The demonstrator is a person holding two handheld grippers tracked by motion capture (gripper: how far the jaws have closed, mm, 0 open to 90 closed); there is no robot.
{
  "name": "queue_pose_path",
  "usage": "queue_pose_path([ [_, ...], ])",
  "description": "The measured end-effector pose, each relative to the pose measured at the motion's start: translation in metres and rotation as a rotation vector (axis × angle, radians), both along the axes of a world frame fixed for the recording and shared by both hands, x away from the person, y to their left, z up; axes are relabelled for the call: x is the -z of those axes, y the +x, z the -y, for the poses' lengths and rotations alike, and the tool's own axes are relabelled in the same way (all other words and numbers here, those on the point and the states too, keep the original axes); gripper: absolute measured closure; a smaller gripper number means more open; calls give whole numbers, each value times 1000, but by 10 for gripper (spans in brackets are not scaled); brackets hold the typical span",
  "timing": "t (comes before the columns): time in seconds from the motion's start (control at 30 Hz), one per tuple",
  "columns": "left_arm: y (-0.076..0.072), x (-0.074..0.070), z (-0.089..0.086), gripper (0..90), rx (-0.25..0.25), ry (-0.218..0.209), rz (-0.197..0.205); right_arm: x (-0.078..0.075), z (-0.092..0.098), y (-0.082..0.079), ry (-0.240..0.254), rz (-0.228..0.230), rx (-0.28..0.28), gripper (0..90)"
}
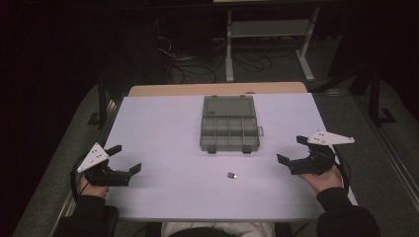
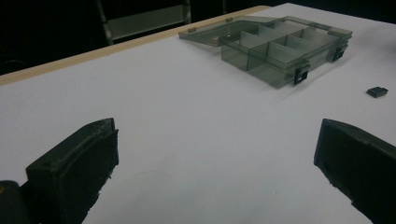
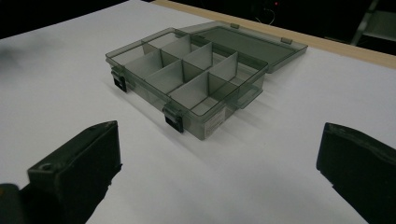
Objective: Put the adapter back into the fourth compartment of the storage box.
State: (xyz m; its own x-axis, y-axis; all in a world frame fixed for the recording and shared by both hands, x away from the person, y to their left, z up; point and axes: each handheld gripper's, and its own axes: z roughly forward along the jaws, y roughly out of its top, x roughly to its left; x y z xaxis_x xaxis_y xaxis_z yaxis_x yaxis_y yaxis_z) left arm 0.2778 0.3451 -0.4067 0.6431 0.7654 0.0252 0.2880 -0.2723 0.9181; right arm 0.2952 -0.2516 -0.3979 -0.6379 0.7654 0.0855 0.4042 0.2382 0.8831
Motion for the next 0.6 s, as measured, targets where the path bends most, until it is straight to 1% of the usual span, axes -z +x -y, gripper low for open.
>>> queue_pose_path([
  [0.27, 0, 0, 1, 0, 3, 1, 1, 0, 1, -1, 6, 3, 2, 0],
  [0.4, 0, 0, 0, 0, 2, 2, 1, -1, 0, -2, -5, 11, -2, 0],
  [0.6, 0, 0, 1, 0, 4, 1, 4, -2, 3, -1, 4, 7, 6, 0],
])
